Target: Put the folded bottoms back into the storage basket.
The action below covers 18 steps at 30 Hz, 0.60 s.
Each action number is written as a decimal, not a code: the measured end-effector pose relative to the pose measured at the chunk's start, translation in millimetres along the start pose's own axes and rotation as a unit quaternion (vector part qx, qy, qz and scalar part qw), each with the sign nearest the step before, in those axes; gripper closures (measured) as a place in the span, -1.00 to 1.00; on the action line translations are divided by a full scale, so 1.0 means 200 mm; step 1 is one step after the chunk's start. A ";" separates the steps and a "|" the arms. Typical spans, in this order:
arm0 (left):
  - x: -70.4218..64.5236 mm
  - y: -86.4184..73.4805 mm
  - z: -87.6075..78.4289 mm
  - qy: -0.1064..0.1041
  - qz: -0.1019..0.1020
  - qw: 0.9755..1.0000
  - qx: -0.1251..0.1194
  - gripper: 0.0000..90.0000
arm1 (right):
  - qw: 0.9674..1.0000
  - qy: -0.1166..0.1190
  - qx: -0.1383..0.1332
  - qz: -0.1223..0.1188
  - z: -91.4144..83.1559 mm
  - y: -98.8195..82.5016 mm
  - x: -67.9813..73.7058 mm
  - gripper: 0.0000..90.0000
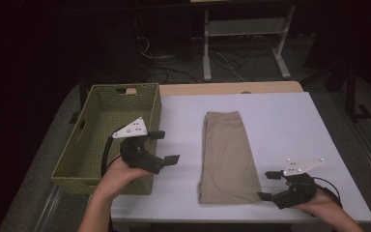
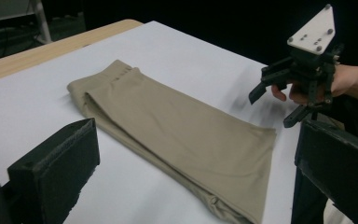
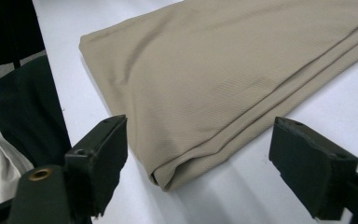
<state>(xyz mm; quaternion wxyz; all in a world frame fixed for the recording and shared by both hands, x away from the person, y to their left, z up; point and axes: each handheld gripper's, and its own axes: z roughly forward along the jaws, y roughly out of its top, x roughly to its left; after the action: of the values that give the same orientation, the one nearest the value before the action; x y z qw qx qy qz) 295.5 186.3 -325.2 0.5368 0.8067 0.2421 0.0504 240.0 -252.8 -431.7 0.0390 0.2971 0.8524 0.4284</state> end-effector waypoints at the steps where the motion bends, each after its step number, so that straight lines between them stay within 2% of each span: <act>1: -0.01 0.00 0.00 -0.002 -0.002 1.000 -0.001 -1.00 | 1.000 -0.001 0.001 0.002 0.00 0.00 0.00 -0.64; 7: -0.03 0.02 0.05 -0.014 -0.006 1.000 -0.005 -1.00 | 1.000 0.000 0.004 0.009 0.01 0.00 0.00 -0.84; 18: -0.08 0.04 0.15 -0.025 -0.006 1.000 -0.001 -1.00 | 1.000 -0.013 0.000 0.011 0.01 0.01 0.00 -1.00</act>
<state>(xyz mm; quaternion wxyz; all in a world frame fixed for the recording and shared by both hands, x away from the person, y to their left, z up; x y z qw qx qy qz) 294.4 151.2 -327.3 0.5438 0.8056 0.2334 0.0271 242.0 -249.7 -431.9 0.0449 0.3119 0.8487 0.4248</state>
